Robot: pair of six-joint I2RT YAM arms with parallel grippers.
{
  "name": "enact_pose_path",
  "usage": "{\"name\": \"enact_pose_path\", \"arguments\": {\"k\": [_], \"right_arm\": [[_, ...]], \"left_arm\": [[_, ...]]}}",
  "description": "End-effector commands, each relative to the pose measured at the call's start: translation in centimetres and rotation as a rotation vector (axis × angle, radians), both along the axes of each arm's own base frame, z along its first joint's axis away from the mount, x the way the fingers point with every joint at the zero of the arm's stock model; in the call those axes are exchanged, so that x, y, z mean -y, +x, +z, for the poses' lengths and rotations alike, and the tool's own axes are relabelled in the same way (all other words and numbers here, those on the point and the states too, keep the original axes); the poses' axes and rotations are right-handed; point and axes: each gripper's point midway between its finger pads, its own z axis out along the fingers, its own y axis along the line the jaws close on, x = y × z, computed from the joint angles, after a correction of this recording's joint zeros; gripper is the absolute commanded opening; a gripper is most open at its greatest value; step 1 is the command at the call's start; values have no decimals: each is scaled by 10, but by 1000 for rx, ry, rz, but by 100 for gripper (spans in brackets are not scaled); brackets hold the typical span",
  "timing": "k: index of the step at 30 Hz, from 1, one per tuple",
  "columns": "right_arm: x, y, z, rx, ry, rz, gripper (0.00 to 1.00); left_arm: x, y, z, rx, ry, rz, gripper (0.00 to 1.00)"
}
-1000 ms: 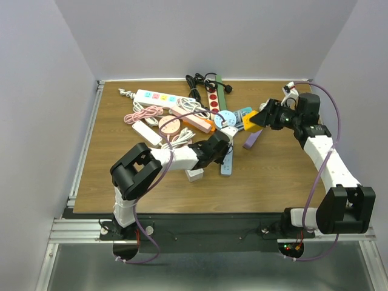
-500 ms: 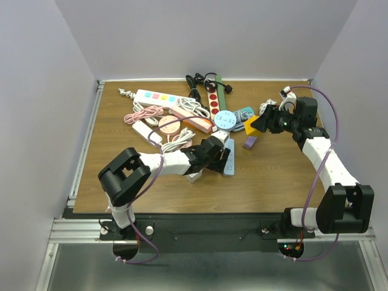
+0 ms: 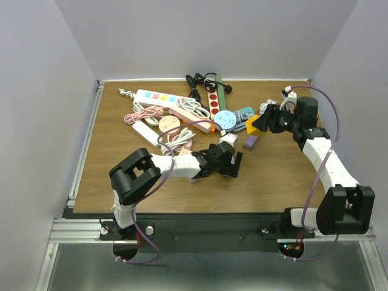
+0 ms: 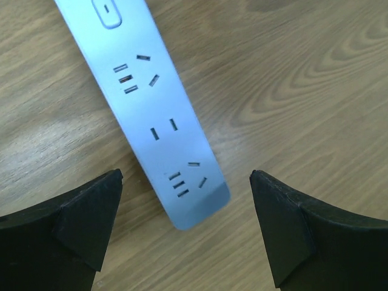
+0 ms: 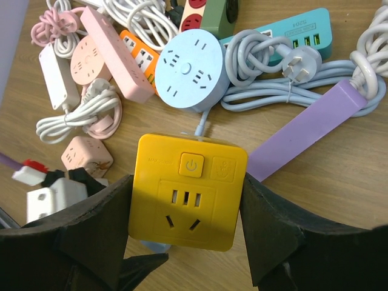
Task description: Insert the plug
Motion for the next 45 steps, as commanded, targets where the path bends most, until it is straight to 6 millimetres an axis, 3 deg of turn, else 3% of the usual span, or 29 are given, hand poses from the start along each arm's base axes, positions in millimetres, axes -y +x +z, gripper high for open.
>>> {"name": "enact_pose_path", "arguments": {"k": [1,8,22,28,33,42,45], "right_arm": [[1,3,31,111,-3,4,1],[-2,0,31,113,5,20,0],[-13,-3,14,65,19,79,0],[-35,-7,7,63,2,157,0],[-71,-14,-13,50,-56,270,1],[-87,-8,-33,43,-114,338,0],[-93,-7,-37,42,-124,359,0]], "left_arm": [[5,12,7,31,17,41,99],[-14,23,-3,80,139,81,97],[-84,3,-36,57,379,107,96],[-110,3,-35,69,443,160,96],[-138,6,-42,52,491,212,96],[-189,17,-47,4,509,342,96],[-192,21,-46,7,485,361,96]]}}
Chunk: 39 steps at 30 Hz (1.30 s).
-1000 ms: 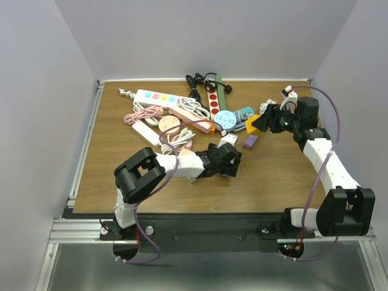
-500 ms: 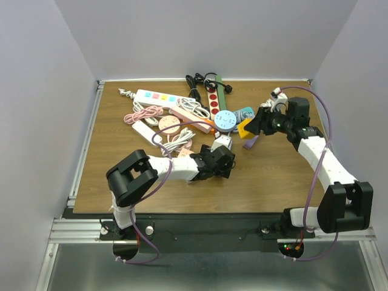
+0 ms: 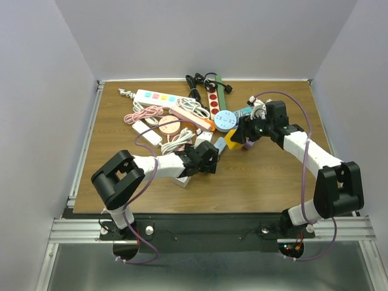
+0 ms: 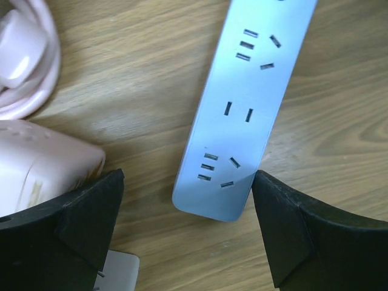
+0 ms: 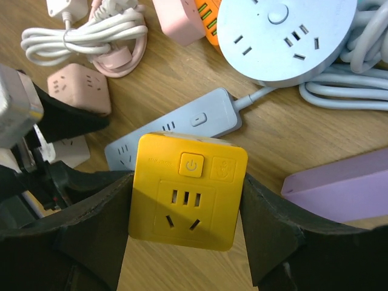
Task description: Insert the plug
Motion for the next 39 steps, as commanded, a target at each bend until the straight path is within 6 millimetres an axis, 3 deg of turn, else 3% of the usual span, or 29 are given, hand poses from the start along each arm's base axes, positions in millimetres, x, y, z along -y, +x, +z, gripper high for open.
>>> {"name": "enact_pose_path", "arguments": {"k": [1,5,8,10,16,19,23,28,30,39], "right_arm": [[-17,15,17,119,-18,74,0],[-33,16,13,147,-56,117,0],[-42,20,13,169,-65,135,0],[-45,25,14,188,-67,135,0],[-54,34,15,219,-86,161,0],[-61,35,13,227,-98,175,0],[-70,36,13,232,-95,193,0],[-83,34,11,246,-99,228,1],[-88,36,8,249,-104,237,0],[-99,38,-3,242,-128,263,0]], "left_arm": [[-88,1,-25,-38,269,134,96],[-100,9,-21,-40,261,178,96],[-96,14,-13,-17,226,177,96],[-86,15,-9,-15,181,142,97],[-46,17,30,30,-11,-5,98],[-33,17,54,57,-104,-67,98],[-25,10,66,38,-181,-144,99],[-32,18,90,65,-299,-136,99],[-49,30,103,94,-355,-79,99],[-87,53,120,162,-376,21,99]]}}
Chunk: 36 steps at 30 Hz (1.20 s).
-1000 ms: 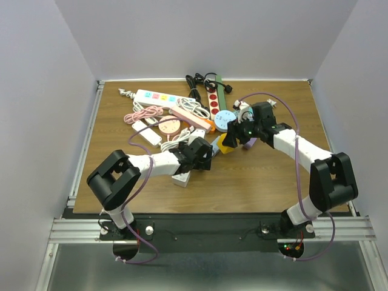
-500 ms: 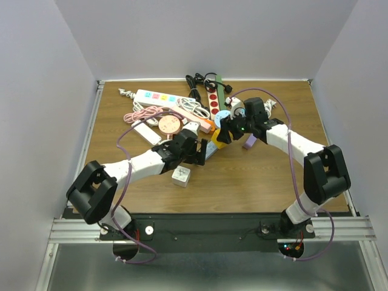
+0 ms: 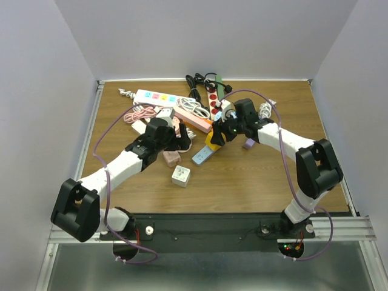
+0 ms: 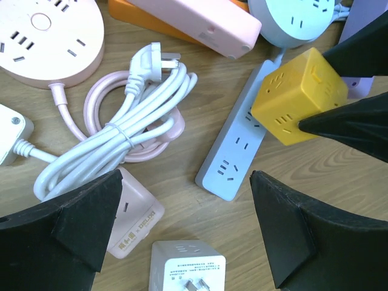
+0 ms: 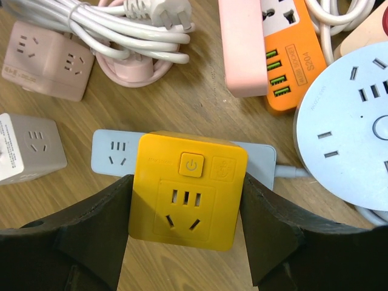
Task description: Insert the plug
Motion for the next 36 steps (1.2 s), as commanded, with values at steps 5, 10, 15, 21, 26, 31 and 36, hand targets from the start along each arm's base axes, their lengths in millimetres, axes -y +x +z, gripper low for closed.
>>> {"name": "enact_pose_path", "arguments": {"k": [5,10,15,21,26,31,36], "right_arm": [[-16,17,21,110,23,22,0],[-19,16,15,101,12,26,0],[-19,13,11,99,-1,22,0],[-15,14,0,105,-47,1,1],[-13,10,-11,99,-86,-10,0],[-12,7,-21,99,-126,-26,0],[-4,2,-36,73,-168,-50,1]], "left_arm": [[-13,7,17,55,-40,16,99],[-19,8,15,53,-41,25,99],[-23,9,17,57,-39,32,99],[-25,10,19,61,-42,34,99],[-28,10,22,70,-41,43,99],[-29,10,24,75,-43,43,99],[-29,10,27,83,-44,43,99]]}}
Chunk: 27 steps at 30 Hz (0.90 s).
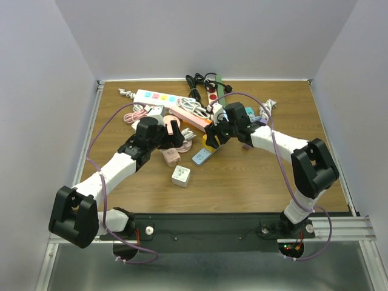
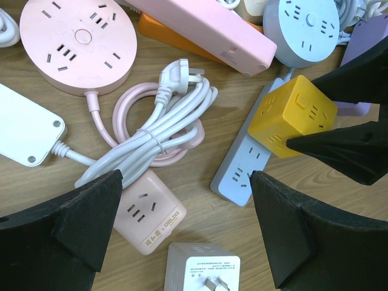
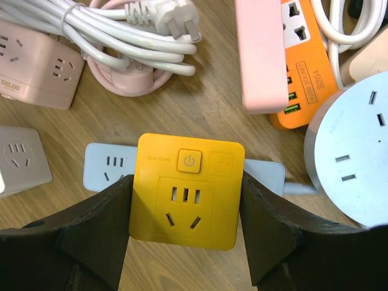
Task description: Insert the plug
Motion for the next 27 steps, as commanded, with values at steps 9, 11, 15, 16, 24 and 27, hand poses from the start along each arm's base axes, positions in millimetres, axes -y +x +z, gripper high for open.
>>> {"name": "enact_pose_path", "arguments": {"k": [9,11,15,16,24,27], "right_arm": [[30,-20,-50,-60,-129,-100,0],[33,-25,-57,-85,-134,-113,0],[38,-32,-68,-118,-148,-138,0],[39,-34,-70,-124,-149,-138,0],[43,-40,-85,-163,-170,-159,0],[47,-48,-90,-186,-176,-173,0]], "left_arm": [[-1,1,17,57,-18,-14,99],[-1,1,18,60,-19,-13,99],[-2,1,20,66,-21,-11,99],[-2,1,19,63,-20,-11,99],[-1,0,22,70,-27,-15,99],[-2,0,24,75,-28,-14,99]]}}
